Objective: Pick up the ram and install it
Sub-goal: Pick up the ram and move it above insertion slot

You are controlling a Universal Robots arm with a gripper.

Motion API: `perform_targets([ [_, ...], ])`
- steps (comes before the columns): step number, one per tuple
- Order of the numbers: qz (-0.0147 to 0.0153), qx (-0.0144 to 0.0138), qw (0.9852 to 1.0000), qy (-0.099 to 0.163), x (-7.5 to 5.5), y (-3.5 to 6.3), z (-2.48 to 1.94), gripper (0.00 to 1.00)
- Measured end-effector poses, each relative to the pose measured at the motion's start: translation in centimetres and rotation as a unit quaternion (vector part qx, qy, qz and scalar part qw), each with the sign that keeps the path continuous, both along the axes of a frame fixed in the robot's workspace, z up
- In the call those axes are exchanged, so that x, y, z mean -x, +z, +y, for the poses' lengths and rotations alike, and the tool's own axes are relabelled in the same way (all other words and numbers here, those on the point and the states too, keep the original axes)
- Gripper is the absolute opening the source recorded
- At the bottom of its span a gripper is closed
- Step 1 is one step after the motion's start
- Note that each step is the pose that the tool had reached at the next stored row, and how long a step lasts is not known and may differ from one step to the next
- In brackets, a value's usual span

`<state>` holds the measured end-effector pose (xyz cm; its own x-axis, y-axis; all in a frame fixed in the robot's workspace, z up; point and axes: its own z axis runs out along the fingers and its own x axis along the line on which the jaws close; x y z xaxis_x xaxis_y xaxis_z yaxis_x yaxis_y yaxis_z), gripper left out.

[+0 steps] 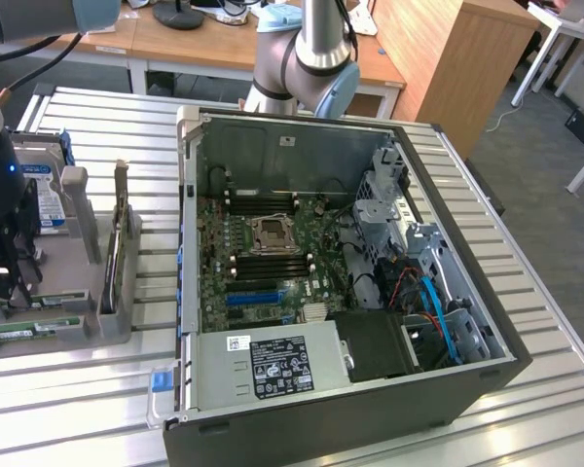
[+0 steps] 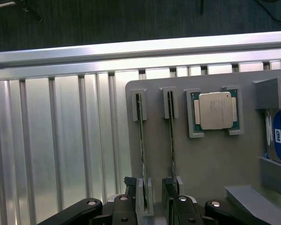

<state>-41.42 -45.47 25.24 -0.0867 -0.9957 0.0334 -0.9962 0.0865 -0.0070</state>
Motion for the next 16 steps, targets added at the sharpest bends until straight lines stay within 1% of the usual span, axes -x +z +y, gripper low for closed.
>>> perform_targets([
  [2, 0.0000, 0.0000, 1.0000, 0.000, 0.00, 0.00, -0.01, 0.36],
  [6, 0.0000, 0.0000, 1.0000, 0.000, 0.00, 0.00, -0.21, 0.36],
  [16, 0.0000, 0.0000, 1.0000, 0.000, 0.00, -0.31, -0.25, 0.36],
])
